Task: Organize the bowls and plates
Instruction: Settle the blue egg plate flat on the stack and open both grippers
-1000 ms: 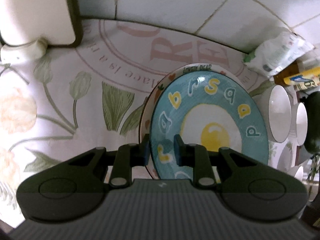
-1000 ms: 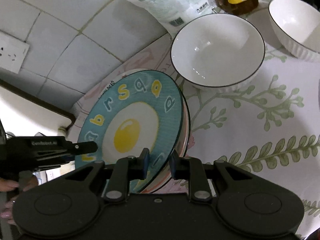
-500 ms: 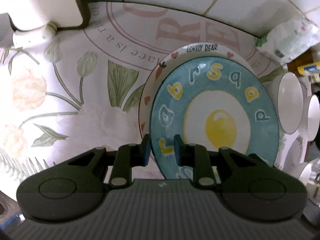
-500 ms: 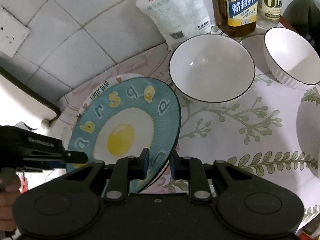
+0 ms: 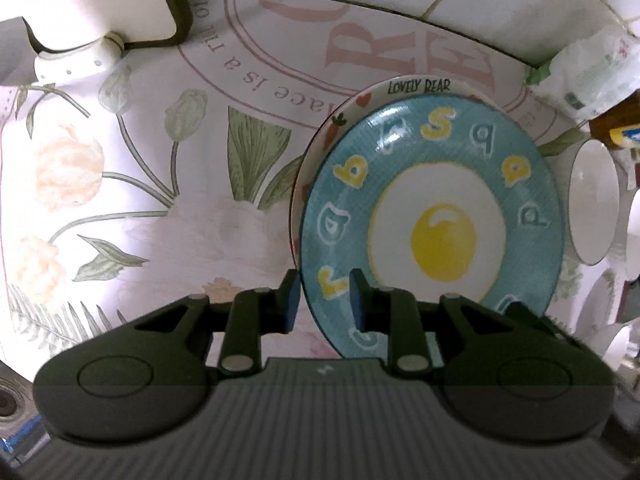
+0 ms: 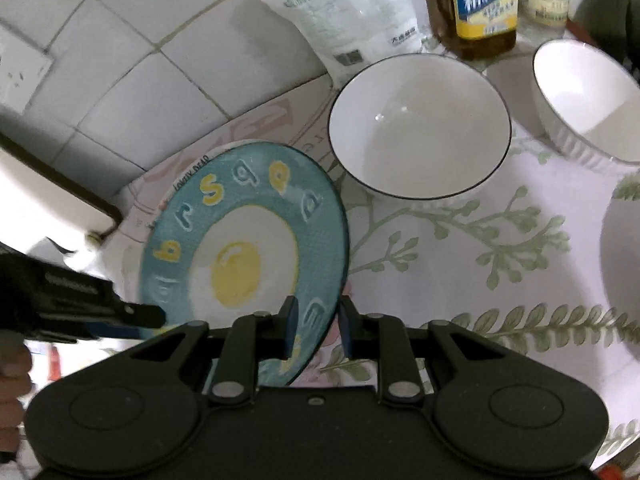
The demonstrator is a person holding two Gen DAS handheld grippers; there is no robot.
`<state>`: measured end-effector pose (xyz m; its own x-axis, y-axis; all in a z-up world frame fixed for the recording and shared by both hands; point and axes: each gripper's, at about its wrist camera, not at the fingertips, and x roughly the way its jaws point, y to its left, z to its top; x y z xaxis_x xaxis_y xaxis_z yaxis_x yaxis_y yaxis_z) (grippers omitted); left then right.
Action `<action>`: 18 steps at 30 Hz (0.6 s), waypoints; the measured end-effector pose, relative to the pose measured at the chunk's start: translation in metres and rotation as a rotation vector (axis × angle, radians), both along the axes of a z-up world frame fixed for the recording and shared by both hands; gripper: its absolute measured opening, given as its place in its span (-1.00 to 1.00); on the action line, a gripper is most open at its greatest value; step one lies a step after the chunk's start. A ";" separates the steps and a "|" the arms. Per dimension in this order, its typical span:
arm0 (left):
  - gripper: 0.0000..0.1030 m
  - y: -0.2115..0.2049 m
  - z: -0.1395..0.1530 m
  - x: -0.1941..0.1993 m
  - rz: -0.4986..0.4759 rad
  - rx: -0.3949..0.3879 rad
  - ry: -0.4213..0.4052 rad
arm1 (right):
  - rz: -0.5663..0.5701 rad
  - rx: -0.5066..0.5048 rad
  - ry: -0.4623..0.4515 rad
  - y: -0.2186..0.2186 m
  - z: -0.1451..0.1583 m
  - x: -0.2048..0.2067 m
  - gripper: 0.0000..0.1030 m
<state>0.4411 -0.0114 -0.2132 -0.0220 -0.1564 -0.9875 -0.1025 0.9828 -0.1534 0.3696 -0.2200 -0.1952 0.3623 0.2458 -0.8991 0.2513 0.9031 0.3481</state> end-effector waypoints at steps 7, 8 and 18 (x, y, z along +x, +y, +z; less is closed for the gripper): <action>-0.57 -0.001 0.005 0.000 -0.032 0.049 -0.062 | 0.028 -0.050 0.015 0.008 -0.008 0.001 -0.57; -0.57 0.001 0.007 0.000 -0.033 0.052 -0.077 | 0.030 -0.038 0.010 0.007 -0.009 -0.001 -0.58; -0.53 0.011 0.025 -0.014 -0.061 0.066 -0.203 | 0.101 -0.151 -0.075 0.014 -0.003 -0.006 -0.55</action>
<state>0.4270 -0.0008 -0.1878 0.1705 -0.0952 -0.9807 -0.0164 0.9949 -0.0994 0.3633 -0.2061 -0.1986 0.4097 0.1486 -0.9000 0.1348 0.9660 0.2208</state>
